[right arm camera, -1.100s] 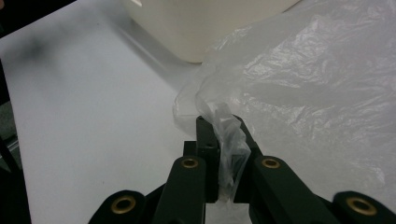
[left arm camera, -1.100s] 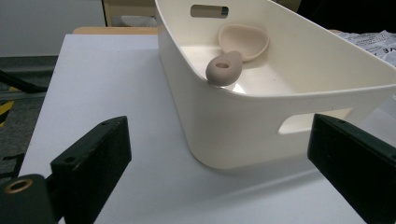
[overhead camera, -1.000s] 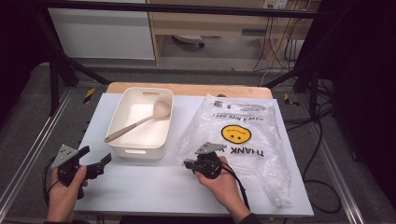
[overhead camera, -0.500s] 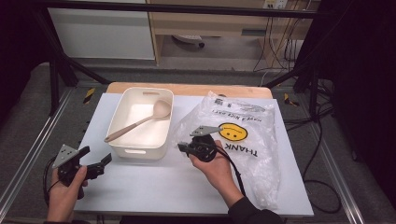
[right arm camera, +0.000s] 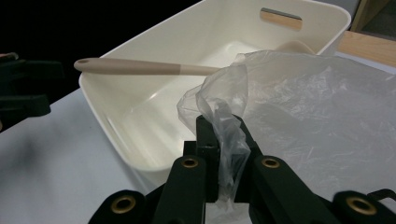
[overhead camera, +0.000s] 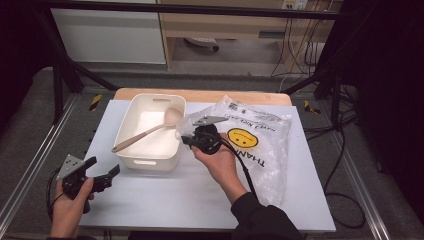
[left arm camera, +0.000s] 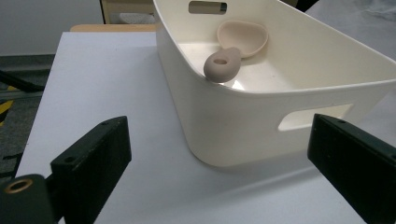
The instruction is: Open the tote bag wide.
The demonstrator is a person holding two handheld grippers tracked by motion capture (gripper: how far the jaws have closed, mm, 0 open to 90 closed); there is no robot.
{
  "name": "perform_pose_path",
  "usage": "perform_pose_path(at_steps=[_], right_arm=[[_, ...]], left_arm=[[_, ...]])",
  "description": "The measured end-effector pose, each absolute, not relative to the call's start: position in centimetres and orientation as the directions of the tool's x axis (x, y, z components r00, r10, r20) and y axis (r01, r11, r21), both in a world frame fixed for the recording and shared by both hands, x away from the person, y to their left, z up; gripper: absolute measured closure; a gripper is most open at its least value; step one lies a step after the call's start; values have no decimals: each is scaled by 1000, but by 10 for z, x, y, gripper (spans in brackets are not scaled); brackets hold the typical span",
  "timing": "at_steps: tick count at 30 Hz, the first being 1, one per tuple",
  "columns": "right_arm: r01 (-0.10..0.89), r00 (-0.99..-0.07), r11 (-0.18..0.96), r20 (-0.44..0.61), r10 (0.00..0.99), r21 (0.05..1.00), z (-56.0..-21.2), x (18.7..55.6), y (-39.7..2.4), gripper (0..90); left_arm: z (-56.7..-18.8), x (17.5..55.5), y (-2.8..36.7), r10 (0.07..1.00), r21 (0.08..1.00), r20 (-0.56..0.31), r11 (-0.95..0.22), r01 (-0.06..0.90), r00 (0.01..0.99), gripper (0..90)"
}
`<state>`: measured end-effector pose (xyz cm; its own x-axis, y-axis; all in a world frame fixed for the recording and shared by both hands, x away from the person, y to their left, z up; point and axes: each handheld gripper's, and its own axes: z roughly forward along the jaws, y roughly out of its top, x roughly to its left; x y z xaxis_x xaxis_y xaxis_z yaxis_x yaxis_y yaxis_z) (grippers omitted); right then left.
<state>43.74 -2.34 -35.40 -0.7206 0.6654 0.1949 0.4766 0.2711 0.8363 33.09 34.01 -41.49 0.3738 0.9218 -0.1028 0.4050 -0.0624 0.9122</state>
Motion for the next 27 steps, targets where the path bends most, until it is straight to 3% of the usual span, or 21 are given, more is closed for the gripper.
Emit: perform_pose_path(at_steps=[18,27], right_arm=[[509,-688,283,186,702,813,-358,466,12,848],[472,-690,301,135,711,829,-350,454,12,367]], left_arm=[[-415,331,340,920,911,-102,-67,407,379,57],[-415,331,339,920,911,-99,-70,407,380,57]])
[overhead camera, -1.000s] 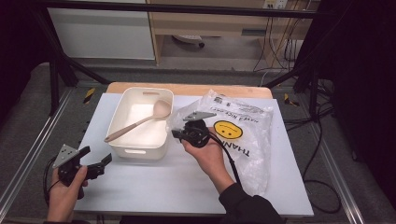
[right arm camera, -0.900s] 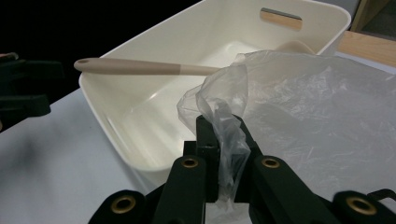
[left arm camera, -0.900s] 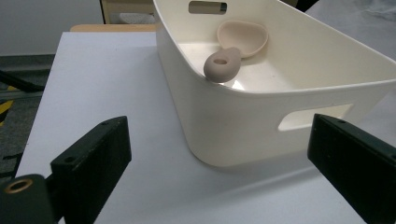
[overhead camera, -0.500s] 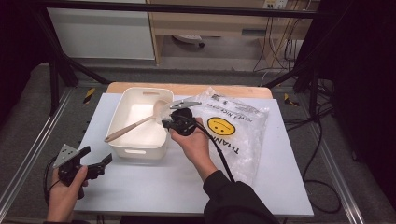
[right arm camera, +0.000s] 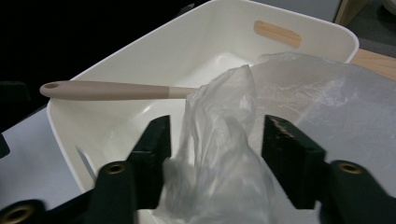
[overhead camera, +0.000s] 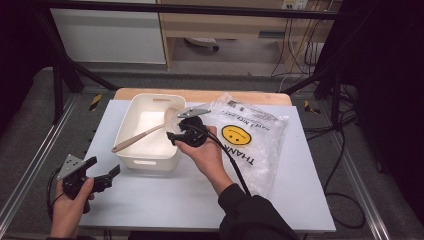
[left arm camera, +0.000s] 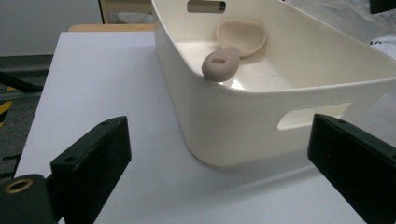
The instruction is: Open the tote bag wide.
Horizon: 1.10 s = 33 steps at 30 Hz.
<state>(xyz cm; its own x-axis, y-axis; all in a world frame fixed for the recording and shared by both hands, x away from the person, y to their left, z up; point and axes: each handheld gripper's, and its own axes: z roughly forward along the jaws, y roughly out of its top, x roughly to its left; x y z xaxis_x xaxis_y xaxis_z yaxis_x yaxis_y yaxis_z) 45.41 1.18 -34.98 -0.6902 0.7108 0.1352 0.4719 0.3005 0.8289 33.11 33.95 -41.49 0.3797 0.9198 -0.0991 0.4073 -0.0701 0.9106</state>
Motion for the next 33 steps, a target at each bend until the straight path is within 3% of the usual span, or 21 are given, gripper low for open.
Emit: perform_pose_path(at_steps=[6,10,21,33], right_arm=[[481,-691,304,142,709,823,-343,447,8,157],[478,-692,302,142,708,825,-340,445,6,91],[464,-702,311,130,700,829,-335,442,-9,55],[444,-696,327,92,712,835,-338,431,-53,47]], left_arm=[[-415,331,339,920,910,-99,-70,408,378,56],[-415,331,339,920,911,-99,-70,407,378,56],[-415,331,339,920,911,-99,-69,406,378,57],[-416,331,339,920,909,-102,-68,412,379,55]])
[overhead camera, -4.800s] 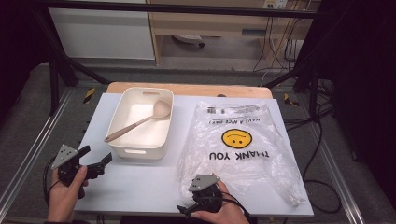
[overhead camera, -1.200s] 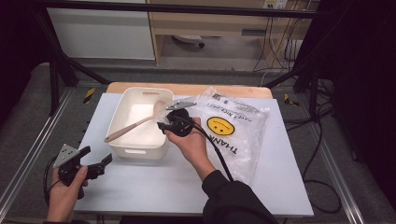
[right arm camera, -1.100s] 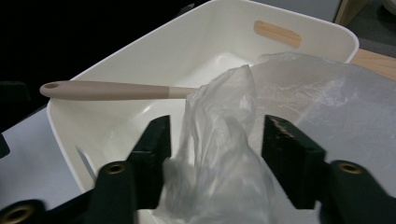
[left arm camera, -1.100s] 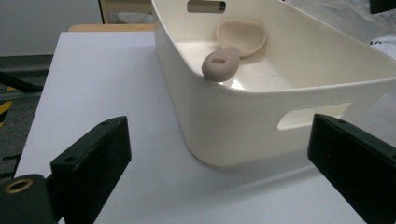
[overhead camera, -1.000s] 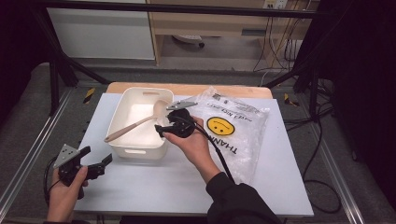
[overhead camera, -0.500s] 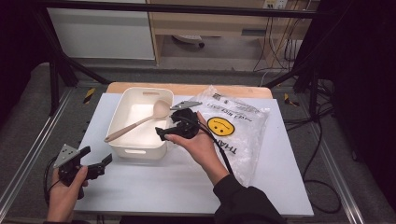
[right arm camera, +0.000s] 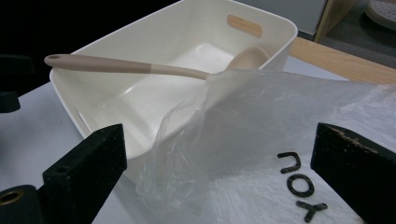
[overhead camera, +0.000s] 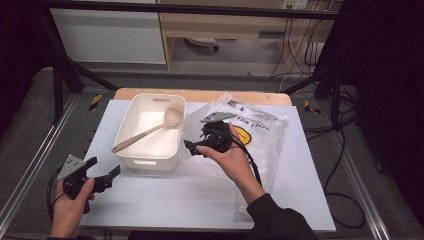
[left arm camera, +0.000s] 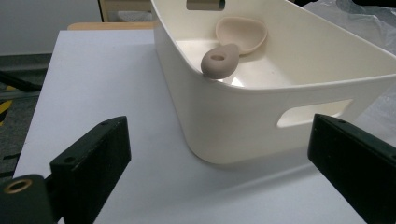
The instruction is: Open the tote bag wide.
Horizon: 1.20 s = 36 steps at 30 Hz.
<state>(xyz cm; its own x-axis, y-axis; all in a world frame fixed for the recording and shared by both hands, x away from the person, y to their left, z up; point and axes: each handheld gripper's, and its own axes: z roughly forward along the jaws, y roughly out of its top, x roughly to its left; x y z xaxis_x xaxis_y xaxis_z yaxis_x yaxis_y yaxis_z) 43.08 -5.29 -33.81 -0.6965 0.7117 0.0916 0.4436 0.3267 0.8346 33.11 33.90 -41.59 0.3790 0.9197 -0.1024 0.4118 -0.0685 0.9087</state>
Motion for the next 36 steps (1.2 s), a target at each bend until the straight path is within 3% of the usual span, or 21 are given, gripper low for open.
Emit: perform_pose_path(at_steps=[17,36], right_arm=[[449,-666,306,86,741,840,-359,419,-120,62],[529,-626,353,74,776,772,-393,422,-145,54]], left_arm=[[-421,333,339,926,901,-110,-61,430,361,54],[-419,332,337,918,904,-111,-67,422,382,53]])
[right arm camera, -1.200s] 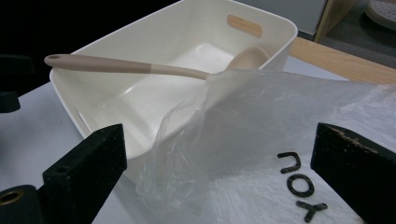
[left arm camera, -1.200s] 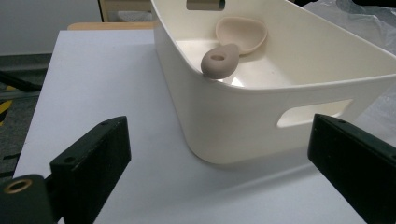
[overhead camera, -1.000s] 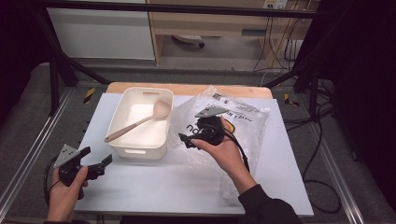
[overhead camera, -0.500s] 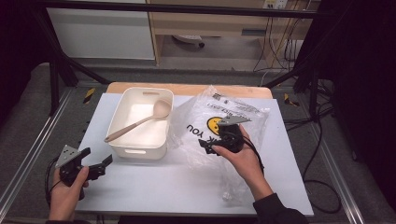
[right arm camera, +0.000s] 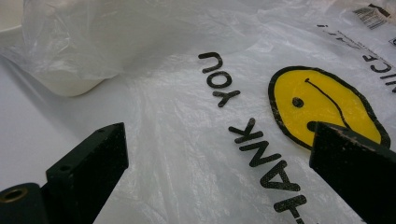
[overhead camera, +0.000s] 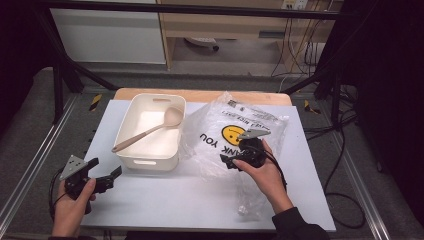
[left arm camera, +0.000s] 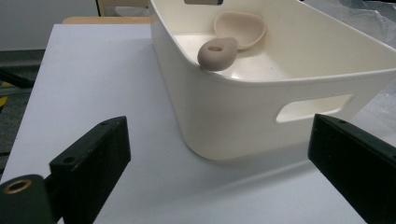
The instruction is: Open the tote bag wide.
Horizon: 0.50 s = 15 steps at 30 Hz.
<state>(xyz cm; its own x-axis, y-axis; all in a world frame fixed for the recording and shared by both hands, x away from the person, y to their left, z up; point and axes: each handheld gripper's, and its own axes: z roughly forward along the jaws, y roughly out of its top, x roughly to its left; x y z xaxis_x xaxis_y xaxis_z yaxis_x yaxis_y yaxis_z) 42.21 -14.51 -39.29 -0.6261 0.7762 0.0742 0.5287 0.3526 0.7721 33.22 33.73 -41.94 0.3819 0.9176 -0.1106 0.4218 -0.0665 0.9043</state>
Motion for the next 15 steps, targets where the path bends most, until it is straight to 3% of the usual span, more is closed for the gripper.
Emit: perform_pose_path(at_steps=[15], right_arm=[[568,-601,336,100,793,751,-404,429,-155,51]], left_arm=[[-419,333,338,919,904,-112,-64,422,379,53]])
